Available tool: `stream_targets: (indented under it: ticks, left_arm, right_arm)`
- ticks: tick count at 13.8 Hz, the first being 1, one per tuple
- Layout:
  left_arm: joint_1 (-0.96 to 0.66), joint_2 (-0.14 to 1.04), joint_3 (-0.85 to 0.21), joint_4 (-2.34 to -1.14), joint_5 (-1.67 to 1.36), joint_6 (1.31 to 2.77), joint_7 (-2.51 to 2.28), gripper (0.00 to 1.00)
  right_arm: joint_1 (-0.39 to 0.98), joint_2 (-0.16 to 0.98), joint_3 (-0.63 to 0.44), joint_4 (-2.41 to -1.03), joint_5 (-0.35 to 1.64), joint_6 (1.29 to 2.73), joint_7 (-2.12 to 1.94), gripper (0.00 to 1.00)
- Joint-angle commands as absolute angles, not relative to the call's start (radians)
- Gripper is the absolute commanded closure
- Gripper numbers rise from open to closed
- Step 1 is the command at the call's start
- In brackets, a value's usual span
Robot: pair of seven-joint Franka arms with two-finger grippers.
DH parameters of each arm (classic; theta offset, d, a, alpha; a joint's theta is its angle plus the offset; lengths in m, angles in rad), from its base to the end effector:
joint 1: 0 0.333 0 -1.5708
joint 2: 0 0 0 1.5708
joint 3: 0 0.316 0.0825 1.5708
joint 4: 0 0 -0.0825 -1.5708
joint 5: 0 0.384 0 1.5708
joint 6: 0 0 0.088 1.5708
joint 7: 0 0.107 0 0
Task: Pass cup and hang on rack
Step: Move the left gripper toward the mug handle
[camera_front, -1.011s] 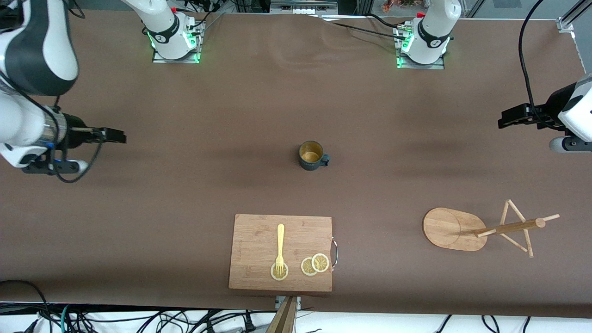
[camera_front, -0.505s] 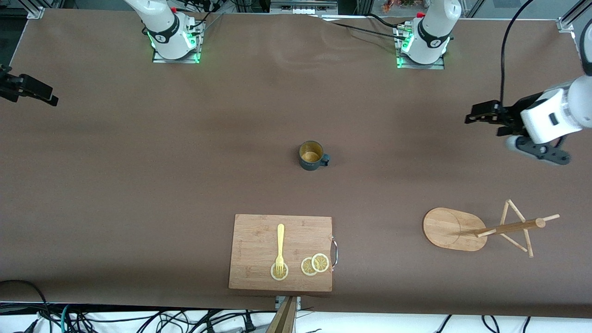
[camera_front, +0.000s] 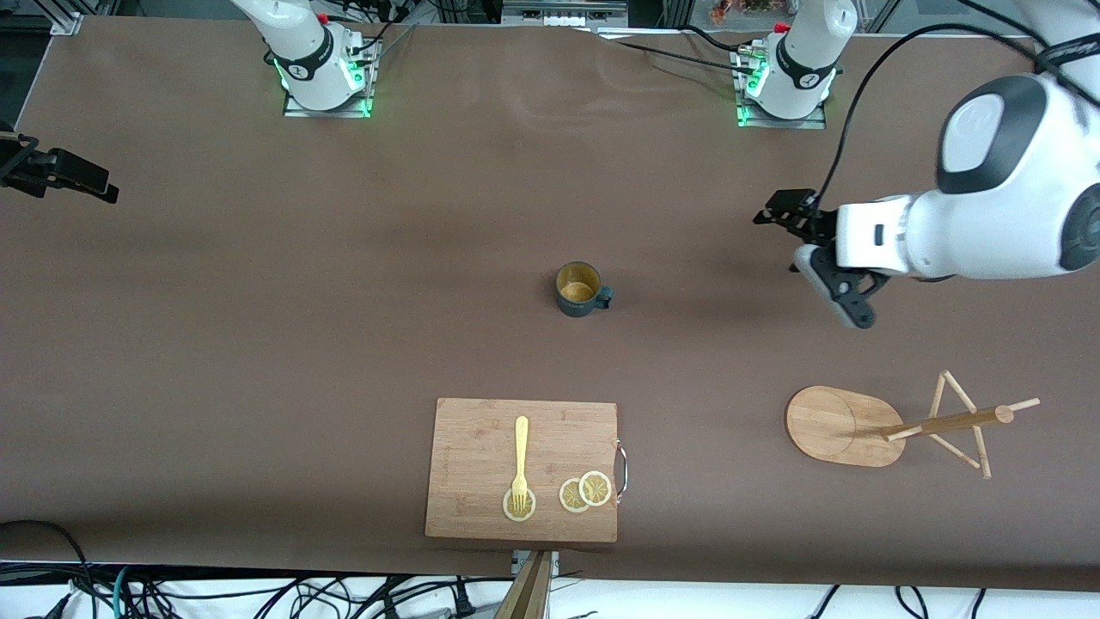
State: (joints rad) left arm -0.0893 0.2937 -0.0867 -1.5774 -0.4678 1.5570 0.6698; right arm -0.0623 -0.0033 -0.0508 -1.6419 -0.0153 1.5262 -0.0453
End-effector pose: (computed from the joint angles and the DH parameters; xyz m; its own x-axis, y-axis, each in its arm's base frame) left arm 0.5987 -0.1505 0.4608 0.7207 -0.6920 0.0412 -0.5965 -0.5889 0.5454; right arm 0.5419 -0.0633 0.5894 0.9913 -0.0677 -0.1127 -0.0670 -0.9977 0.0100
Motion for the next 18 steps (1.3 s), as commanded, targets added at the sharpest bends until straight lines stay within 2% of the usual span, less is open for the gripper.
stream_targets:
  ticks: [1,5,8,18]
  left_arm:
    - [-0.084,0.287,-0.097,-1.722,-0.564,1.723,1.029,0.00]
    - [-0.087,0.350,-0.097,-1.859,-0.791,1.899,1.450,0.00]
    - [-0.092,0.391,-0.098,-1.916,-0.921,1.980,1.654,0.00]
    - [-0.192,0.613,-0.101,-1.925,-1.308,2.071,2.202,0.00]
  right_arm:
    - [-0.075,0.002,-0.037,-1.615,-0.020,1.514,-0.060,0.00]
    - [-0.074,0.003,-0.038,-1.612,-0.018,1.517,-0.060,0.00]
    - [-0.071,0.003,-0.034,-1.612,-0.018,1.517,-0.060,0.00]
    - [-0.069,0.006,-0.035,-1.614,-0.032,1.512,-0.060,0.00]
